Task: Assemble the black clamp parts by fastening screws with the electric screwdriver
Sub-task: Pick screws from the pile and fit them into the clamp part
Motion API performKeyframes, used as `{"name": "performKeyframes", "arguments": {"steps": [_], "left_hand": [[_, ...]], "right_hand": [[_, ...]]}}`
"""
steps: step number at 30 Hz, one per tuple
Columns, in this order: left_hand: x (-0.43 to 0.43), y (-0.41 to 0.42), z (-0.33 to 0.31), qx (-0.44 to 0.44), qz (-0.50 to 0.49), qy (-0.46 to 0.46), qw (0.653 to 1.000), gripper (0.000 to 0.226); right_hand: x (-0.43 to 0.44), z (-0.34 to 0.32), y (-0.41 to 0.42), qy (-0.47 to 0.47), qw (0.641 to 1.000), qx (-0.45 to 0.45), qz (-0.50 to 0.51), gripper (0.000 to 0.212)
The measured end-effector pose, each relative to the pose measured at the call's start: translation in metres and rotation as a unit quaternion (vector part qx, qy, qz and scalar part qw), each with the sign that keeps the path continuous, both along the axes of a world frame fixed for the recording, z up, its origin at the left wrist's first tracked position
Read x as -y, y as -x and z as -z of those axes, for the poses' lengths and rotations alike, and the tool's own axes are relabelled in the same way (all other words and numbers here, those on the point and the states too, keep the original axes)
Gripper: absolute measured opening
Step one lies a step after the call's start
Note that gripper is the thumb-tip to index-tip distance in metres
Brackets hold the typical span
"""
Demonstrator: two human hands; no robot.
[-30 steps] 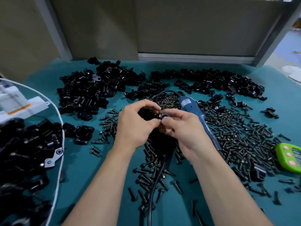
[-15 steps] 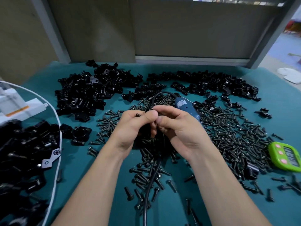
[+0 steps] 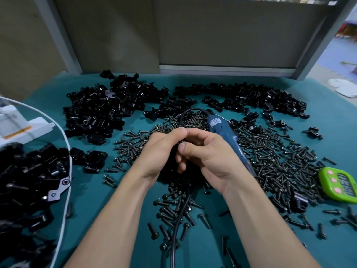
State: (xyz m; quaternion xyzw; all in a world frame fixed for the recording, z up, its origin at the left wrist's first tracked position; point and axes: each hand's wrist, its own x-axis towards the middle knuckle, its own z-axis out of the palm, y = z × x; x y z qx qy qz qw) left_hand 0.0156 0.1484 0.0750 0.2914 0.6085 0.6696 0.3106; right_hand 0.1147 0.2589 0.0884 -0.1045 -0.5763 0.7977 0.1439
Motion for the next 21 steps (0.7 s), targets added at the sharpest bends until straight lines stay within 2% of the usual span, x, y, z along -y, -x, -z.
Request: {"name": "performKeyframes", "arguments": {"steps": [2, 4, 7, 12, 18, 21], "left_hand": [[0.000, 0.001, 0.000, 0.015, -0.001, -0.005, 1.000, 0.071], [0.001, 0.003, -0.001, 0.031, -0.007, -0.008, 0.999, 0.056], [0.004, 0.004, -0.001, 0.080, -0.015, -0.031, 0.996, 0.045], [0.009, 0.006, -0.006, 0.191, 0.056, -0.037, 0.979, 0.052], [0.008, 0.010, -0.013, 0.260, 0.081, -0.044, 0.961, 0.067], [0.005, 0.010, -0.012, 0.231, 0.070, -0.014, 0.970, 0.057]], "right_hand": [[-0.001, -0.003, -0.001, 0.007, 1.000, -0.001, -0.023, 0.027], [0.000, -0.003, -0.001, 0.016, 0.999, -0.002, -0.028, 0.035], [0.004, -0.004, 0.000, -0.013, 1.000, 0.008, 0.000, 0.033], [0.006, -0.005, -0.001, -0.064, 0.997, 0.021, 0.048, 0.023], [0.013, -0.002, 0.004, 0.021, 0.992, 0.020, 0.122, 0.022], [0.011, 0.001, 0.006, 0.047, 0.985, 0.041, 0.160, 0.029]]}}
